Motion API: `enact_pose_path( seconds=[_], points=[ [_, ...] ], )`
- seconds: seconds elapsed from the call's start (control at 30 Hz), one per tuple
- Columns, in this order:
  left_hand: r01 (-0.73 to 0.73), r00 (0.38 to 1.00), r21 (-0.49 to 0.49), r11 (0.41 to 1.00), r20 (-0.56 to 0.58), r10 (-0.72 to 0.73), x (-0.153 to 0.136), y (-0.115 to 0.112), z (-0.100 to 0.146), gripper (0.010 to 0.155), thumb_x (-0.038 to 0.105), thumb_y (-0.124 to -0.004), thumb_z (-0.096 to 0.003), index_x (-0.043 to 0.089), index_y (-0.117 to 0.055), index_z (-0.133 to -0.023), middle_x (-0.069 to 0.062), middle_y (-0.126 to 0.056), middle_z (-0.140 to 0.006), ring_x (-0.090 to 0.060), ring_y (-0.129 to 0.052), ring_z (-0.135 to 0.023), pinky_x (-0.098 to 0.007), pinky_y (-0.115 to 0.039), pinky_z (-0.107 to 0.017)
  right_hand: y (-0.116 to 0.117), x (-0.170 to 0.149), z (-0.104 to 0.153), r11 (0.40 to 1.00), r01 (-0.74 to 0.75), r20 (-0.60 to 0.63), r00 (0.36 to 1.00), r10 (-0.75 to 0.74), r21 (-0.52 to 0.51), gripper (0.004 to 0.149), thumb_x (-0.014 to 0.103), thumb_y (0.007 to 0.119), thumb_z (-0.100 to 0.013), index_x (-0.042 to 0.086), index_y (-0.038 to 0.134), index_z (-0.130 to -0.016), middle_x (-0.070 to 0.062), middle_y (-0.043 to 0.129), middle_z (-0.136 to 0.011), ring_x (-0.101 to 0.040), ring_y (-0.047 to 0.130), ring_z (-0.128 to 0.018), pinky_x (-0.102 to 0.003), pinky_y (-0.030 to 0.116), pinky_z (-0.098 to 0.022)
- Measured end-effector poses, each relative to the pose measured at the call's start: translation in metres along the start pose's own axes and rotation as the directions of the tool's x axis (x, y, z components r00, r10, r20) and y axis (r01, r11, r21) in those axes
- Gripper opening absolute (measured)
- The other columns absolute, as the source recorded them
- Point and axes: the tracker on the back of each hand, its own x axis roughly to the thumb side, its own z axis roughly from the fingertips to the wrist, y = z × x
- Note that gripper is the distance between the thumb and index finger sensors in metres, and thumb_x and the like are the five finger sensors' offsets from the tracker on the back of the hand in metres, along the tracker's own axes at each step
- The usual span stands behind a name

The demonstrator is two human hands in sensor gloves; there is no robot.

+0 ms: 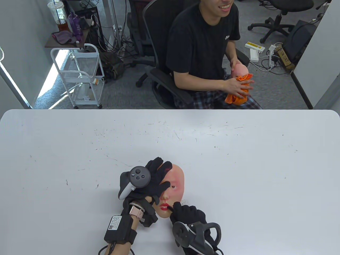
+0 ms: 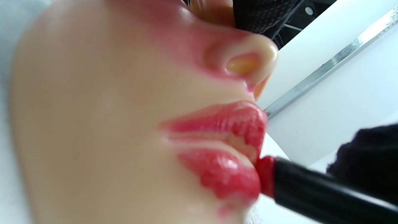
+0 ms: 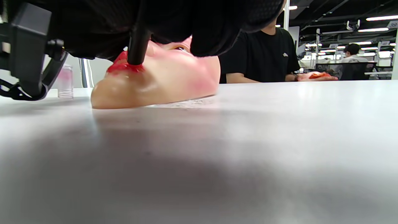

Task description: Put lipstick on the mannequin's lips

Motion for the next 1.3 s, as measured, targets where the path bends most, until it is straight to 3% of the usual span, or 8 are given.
enact_pose_path(
  seconds=[0.23, 0.4, 0.53, 0.7, 0.87, 1.03, 1.17, 1.3],
  points=[
    [0.000, 1.000, -0.001, 1.000, -0.001, 0.000, 0.000, 0.000, 0.000, 0.076, 0.044, -0.075, -0.0527, 0.052, -0.033, -0.115, 0.010, -0.006, -0.124, -0.026, -0.003, -0.114, -0.060, -0.023, -0.083, 0.001, 0.007, 0.002, 1.000, 0.004, 0.063, 0.998, -0.004, -0.013, 0.050, 0.044, 0.074, -0.047, 0.017, 0.081, -0.089, 0.000, 0.092, -0.056, -0.026, 0.092, -0.054, -0.044, 0.075, -0.046],
    [0.001, 1.000, 0.000, 1.000, -0.001, -0.001, 0.000, 0.000, 0.000, 0.076, 0.044, -0.075, -0.0526, 0.052, -0.033, -0.115, 0.010, -0.006, -0.124, -0.026, -0.003, -0.114, -0.060, -0.022, -0.083, 0.001, -0.003, 0.000, 1.000, 0.003, -0.007, 1.000, -0.003, 0.009, 0.050, 0.044, 0.074, -0.047, 0.016, 0.081, -0.088, -0.001, 0.092, -0.056, -0.027, 0.092, -0.054, -0.044, 0.075, -0.046],
    [0.003, 1.000, -0.002, 1.000, -0.001, -0.003, 0.000, 0.000, 0.000, 0.076, 0.044, -0.075, -0.0527, 0.052, -0.033, -0.115, 0.010, -0.006, -0.124, -0.026, -0.003, -0.114, -0.060, -0.022, -0.083, 0.000, 0.001, 0.001, 0.998, 0.066, 0.014, 0.998, -0.066, -0.001, 0.050, 0.044, 0.074, -0.047, 0.016, 0.080, -0.089, -0.001, 0.092, -0.057, -0.027, 0.091, -0.055, -0.044, 0.075, -0.047],
    [0.000, 1.000, 0.004, 1.000, 0.000, 0.000, 0.000, 0.000, 0.000, 0.076, 0.044, -0.075, -0.0526, 0.052, -0.033, -0.115, 0.010, -0.006, -0.124, -0.026, -0.003, -0.114, -0.060, -0.022, -0.083, 0.001, -0.001, 0.000, 1.000, 0.010, -0.025, 1.000, -0.010, 0.015, 0.050, 0.044, 0.074, -0.047, 0.016, 0.081, -0.089, -0.001, 0.092, -0.057, -0.027, 0.092, -0.055, -0.044, 0.075, -0.047],
    [0.001, 1.000, 0.000, 1.000, -0.005, -0.001, 0.000, 0.000, 0.000, 0.076, 0.044, -0.075, -0.0526, 0.052, -0.033, -0.115, 0.011, -0.006, -0.124, -0.026, -0.003, -0.114, -0.060, -0.022, -0.083, 0.001, 0.000, 0.000, 0.994, 0.101, 0.010, 0.995, -0.102, 0.029, 0.050, 0.044, 0.074, -0.047, 0.016, 0.080, -0.089, -0.001, 0.092, -0.058, -0.027, 0.091, -0.056, -0.044, 0.075, -0.047],
    [0.005, 1.000, -0.004, 1.000, -0.012, -0.005, 0.000, 0.000, 0.000, 0.076, 0.044, -0.075, -0.0525, 0.052, -0.033, -0.115, 0.011, -0.006, -0.124, -0.026, -0.003, -0.114, -0.060, -0.023, -0.083, 0.001, -0.004, 0.000, 0.998, 0.055, -0.030, 0.998, -0.054, 0.041, 0.050, 0.043, 0.074, -0.047, 0.016, 0.081, -0.089, -0.001, 0.093, -0.058, -0.027, 0.092, -0.056, -0.044, 0.075, -0.047],
    [0.018, 0.999, -0.032, 0.999, -0.030, -0.019, 0.002, 0.006, -0.003, 0.076, 0.043, -0.077, -0.0520, 0.052, -0.035, -0.114, 0.010, -0.009, -0.124, -0.026, -0.006, -0.114, -0.060, -0.025, -0.083, -0.005, -0.010, 0.001, 0.988, 0.153, -0.045, 0.987, -0.153, 0.001, 0.051, 0.044, 0.073, -0.048, 0.016, 0.079, -0.090, -0.001, 0.092, -0.059, -0.027, 0.092, -0.057, -0.044, 0.075, -0.047],
    [0.080, 0.996, -0.048, 0.996, -0.022, -0.081, 0.013, 0.019, -0.003, 0.073, 0.044, -0.076, -0.0526, 0.047, -0.040, -0.116, 0.002, -0.017, -0.126, -0.031, -0.011, -0.113, -0.058, -0.026, -0.083, -0.011, -0.022, 0.002, 0.930, 0.366, -0.052, 0.928, -0.368, -0.039, 0.052, 0.043, 0.071, -0.049, 0.016, 0.075, -0.093, -0.002, 0.091, -0.066, -0.028, 0.090, -0.061, -0.045, 0.074, -0.050]
  ],
)
